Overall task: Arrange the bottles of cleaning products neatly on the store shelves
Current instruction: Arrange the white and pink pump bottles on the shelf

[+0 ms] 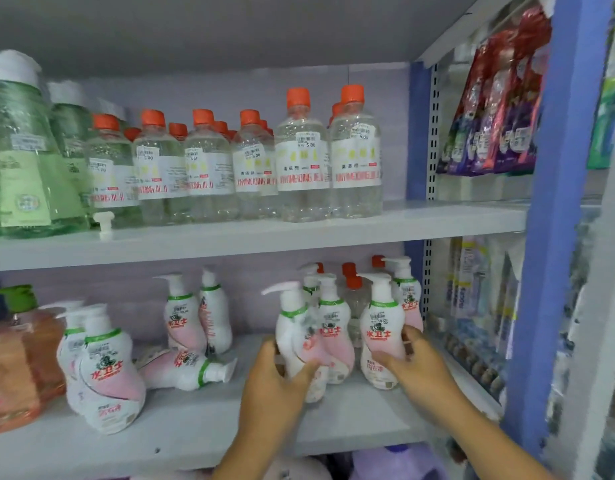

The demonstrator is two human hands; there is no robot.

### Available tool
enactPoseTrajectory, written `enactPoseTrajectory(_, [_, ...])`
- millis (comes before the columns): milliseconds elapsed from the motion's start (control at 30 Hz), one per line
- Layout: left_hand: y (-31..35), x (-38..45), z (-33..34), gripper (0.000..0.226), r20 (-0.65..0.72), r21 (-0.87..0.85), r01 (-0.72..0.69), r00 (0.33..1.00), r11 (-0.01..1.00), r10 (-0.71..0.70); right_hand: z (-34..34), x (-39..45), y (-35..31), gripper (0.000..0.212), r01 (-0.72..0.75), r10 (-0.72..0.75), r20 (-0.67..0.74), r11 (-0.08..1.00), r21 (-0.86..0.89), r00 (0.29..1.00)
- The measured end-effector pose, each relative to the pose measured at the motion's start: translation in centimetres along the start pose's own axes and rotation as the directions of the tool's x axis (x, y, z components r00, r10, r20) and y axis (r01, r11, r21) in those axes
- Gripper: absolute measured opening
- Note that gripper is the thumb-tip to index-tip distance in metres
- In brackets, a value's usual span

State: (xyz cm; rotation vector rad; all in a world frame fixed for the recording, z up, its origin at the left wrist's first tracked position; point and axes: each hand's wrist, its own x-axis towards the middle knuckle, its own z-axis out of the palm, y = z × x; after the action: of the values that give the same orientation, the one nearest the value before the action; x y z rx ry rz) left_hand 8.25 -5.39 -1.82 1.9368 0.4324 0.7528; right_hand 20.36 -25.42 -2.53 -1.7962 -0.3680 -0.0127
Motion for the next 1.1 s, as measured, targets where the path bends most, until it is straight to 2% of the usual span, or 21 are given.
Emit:
enactPoseTrajectory(67, [-0.7,2.5,-2.2,0.041,-0.069,0.04,-0.023,0.997,0.999,0.026,0.8,-1.9,-0.9,0.043,0.029,-0.028,-0.024,1.0,0.004,0.999])
enactPoseTrajectory(133, [-1.4,5.9,-3.2,0.04,-0.098,0.082,0.012,0.995,0.997,-0.004,2.2,-3.6,-2.2,0.042,0.052,-0.052,0.007,0.999,0.006,0.999])
enactPoseTrajectory(200, [-2.6,9.2,-3.2,0.036,-0.063,0.134,0.084,0.995,0.987,-0.076,4.3,-4.6,-3.4,0.043,0.058,-0.058,0.066,0.998,0.003,0.996])
enactPoseTrajectory(267, [-4.5,11.9,-2.9,0.037,-0.002,0.159,0.072,0.997,0.985,-0.072,6.8,-5.2,-3.9,0.046,0.056,-0.055,0.093,0.998,-0.012,0.994])
enactPoseTrajectory(433, [-7.0,15.3,-2.0,0.043,0.055,0.092,-0.003,0.998,0.996,-0.002,11.0,-4.9,-3.3,0.057,0.039,-0.037,0.063,0.999,-0.032,0.997])
enactPoseTrajectory(500, [-6.9,15.8,-1.8,0.046,0.109,0.095,0.023,0.993,0.995,-0.034,12.2,-4.8,-3.1,0.062,0.019,-0.018,0.038,0.999,-0.03,0.999])
enactPoseTrajectory(567, [-6.1,15.9,-2.6,0.036,0.144,0.099,0.064,0.986,0.993,-0.078,13.4,-4.6,-3.0,0.068,0.022,-0.022,0.008,0.999,-0.031,1.0])
enactPoseTrajectory(633, [-4.9,14.9,-4.5,0.024,0.036,-0.036,0.031,0.999,0.999,-0.029,14.8,-4.3,-3.3,0.07,0.053,-0.052,0.006,0.997,-0.049,0.999])
enactPoseTrajectory(700, [-3.4,12.6,-6.9,0.021,-0.086,-0.265,-0.015,0.996,0.964,-0.008,16.2,-3.9,-3.9,0.058,0.1,-0.096,0.055,0.993,-0.062,0.994])
enactPoseTrajectory(767, [-2.3,9.8,-8.3,0.019,-0.031,-0.466,-0.003,0.999,0.885,-0.013,16.8,-3.7,-4.6,0.048,0.144,-0.132,0.139,0.986,-0.083,0.981])
enactPoseTrajectory(800, [-2.6,8.7,-8.4,0.023,0.02,-0.479,-0.007,1.0,0.878,0.019,16.6,-3.6,-4.8,0.046,0.174,-0.157,0.158,0.979,-0.102,0.975])
enactPoseTrajectory(833, [-2.9,7.8,-8.2,0.031,0.095,-0.44,-0.011,0.994,0.898,0.059,15.8,-3.4,-4.8,0.045,0.214,-0.201,0.108,0.969,-0.124,0.974])
enactPoseTrajectory(900, [-3.9,6.7,-7.1,0.059,0.227,-0.273,-0.022,0.97,0.962,0.087,13.2,-2.6,-4.1,0.034,0.275,-0.3,-0.17,0.949,-0.155,0.939])
enactPoseTrajectory(933, [-4.1,6.3,-6.6,0.069,0.24,-0.192,-0.037,0.967,0.981,0.084,11.7,-2.1,-3.5,0.03,0.274,-0.314,-0.304,0.947,-0.168,0.899])
enactPoseTrajectory(967, [-4.4,6.1,-6.1,0.076,0.216,-0.137,-0.037,0.974,0.99,0.066,10.4,-1.5,-2.9,0.034,0.241,-0.294,-0.37,0.953,-0.185,0.881])
enactPoseTrajectory(1000, [-4.4,5.8,-5.8,0.078,0.16,-0.117,-0.031,0.986,0.993,0.05,9.4,-0.8,-2.4,0.042,0.189,-0.242,-0.358,0.966,-0.178,0.902])
enactPoseTrajectory(1067, [-4.5,5.5,-5.9,0.076,0.01,-0.083,-0.042,0.999,0.996,0.043,8.9,0.4,-1.6,0.061,0.102,-0.129,-0.186,0.984,-0.147,0.974])
enactPoseTrajectory(1100, [-4.2,5.3,-6.1,0.072,-0.052,-0.072,-0.037,0.998,0.997,0.033,9.2,0.8,-1.3,0.068,0.092,-0.112,-0.111,0.98,-0.174,0.987])
